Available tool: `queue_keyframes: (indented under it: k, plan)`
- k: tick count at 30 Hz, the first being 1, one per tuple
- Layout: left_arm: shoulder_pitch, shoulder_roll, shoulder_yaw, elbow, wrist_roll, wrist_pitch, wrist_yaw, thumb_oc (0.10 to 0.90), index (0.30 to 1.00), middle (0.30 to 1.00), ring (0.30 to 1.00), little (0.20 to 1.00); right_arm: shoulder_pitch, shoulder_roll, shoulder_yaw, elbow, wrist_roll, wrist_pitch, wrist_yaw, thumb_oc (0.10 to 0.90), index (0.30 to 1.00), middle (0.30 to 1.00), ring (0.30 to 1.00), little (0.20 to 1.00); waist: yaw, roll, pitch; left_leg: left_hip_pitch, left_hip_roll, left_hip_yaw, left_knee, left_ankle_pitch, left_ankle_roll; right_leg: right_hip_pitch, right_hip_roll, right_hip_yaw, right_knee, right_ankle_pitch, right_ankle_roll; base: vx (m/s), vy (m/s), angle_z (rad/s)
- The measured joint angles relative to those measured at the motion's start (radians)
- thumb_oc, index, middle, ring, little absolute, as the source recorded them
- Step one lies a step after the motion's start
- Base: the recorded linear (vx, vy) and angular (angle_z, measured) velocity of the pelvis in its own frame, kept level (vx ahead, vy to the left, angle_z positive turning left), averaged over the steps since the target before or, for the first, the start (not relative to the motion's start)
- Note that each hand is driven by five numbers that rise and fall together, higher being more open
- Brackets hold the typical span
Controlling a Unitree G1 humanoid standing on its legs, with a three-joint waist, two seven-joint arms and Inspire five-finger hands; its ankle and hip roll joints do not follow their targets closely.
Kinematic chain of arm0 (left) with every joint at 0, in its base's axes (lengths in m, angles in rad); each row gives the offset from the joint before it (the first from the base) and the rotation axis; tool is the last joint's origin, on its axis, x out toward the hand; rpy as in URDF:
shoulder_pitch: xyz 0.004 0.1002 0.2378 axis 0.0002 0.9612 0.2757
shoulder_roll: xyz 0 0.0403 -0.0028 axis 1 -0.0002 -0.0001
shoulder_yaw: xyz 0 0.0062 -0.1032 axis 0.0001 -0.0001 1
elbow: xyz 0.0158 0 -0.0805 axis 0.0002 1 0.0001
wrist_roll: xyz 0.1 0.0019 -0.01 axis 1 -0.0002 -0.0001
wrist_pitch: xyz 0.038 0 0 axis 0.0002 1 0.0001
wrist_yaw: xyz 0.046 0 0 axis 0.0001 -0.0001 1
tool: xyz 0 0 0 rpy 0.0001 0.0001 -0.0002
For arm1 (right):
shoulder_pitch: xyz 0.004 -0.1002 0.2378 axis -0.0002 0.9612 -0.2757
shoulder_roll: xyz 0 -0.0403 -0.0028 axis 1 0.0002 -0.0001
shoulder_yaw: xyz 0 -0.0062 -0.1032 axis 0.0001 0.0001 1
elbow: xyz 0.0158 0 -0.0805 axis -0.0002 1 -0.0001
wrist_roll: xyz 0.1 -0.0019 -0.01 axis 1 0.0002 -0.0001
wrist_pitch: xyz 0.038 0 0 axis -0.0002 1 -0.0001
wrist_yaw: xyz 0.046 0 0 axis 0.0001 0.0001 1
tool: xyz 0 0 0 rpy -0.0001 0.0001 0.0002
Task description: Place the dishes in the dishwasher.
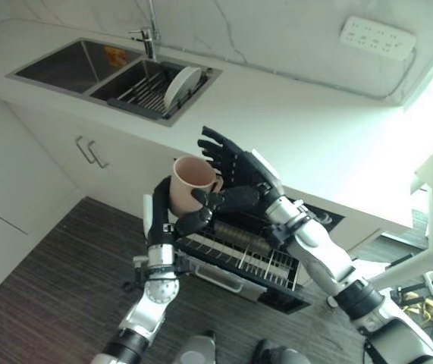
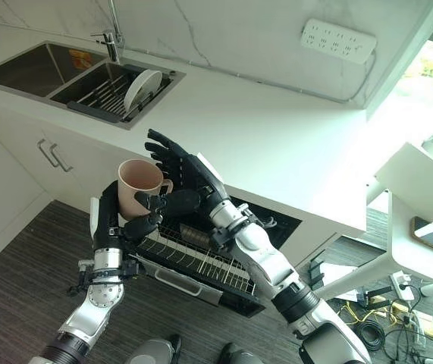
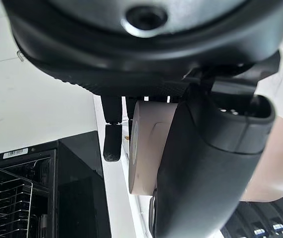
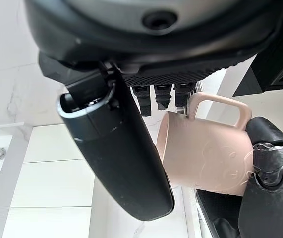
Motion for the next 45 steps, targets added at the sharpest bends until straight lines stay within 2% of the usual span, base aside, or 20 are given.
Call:
queue_keyframes:
  k: [8,9,15,20,27,45]
  plan:
    - [0.009,0.040,0.071,-0.074,-0.001,0.001,-0.046,0.400,0.300,0.300,0.300,0.300,0.007,-0.004,0.001,0.000,-0.066,0.047,0.041,0.800,0.900,0.900,0.900,0.900,0.012,0.001,0.000,0.000,0.000,-0.001,0.000,0.000,-0.001,0.001,0.000,-0.001,0.000,-0.001,-0.001,0.00,0.004,0.00]
    - [0.003,0.036,0.075,-0.085,-0.018,0.025,-0.065,0.400,0.300,0.300,0.300,0.300,0.006,-0.005,0.004,0.001,-0.082,0.055,0.042,0.800,0.900,0.900,0.900,0.900,0.012,0.000,0.000,0.001,-0.001,-0.001,0.000,0.000,-0.001,0.001,0.000,-0.002,0.000,-0.001,-0.001,0.00,0.000,0.00]
    - [-0.014,0.018,-0.036,-0.021,0.085,0.030,0.058,0.400,0.300,0.300,0.300,0.300,-0.008,-0.051,0.019,0.044,-0.081,0.060,0.059,0.800,0.900,0.900,0.900,0.900,0.009,-0.002,-0.001,0.003,0.000,-0.001,0.004,0.002,-0.002,0.006,0.000,-0.003,0.000,-0.001,-0.001,0.00,-0.048,0.00]
    - [-0.010,0.018,-0.045,-0.020,0.132,0.028,0.077,0.400,0.300,0.300,0.300,0.300,-0.008,-0.077,0.019,0.043,-0.078,0.062,0.073,0.800,0.900,0.900,0.900,0.900,0.010,-0.002,-0.001,0.008,0.000,-0.002,0.004,0.003,-0.003,0.010,0.001,-0.003,0.002,0.000,-0.001,0.00,-0.007,0.00]
    - [-0.009,0.020,-0.044,-0.020,0.131,0.024,0.077,0.400,0.300,0.300,0.300,0.300,-0.008,-0.046,0.019,0.043,-0.076,0.062,0.043,0.800,0.900,0.900,0.900,0.900,0.030,-0.003,-0.002,0.007,0.000,-0.002,0.009,0.003,-0.003,0.012,0.000,-0.003,0.004,0.000,-0.001,0.00,0.000,0.00]
    - [-0.010,0.025,-0.044,-0.020,0.130,0.007,0.072,0.400,0.300,0.300,0.300,0.300,-0.007,-0.030,0.018,0.043,0.077,0.062,0.032,0.800,0.900,0.900,0.900,0.900,0.034,-0.004,-0.003,0.007,-0.001,-0.002,0.011,0.003,-0.003,0.013,-0.002,-0.004,0.006,0.001,-0.002,0.00,0.000,0.00]
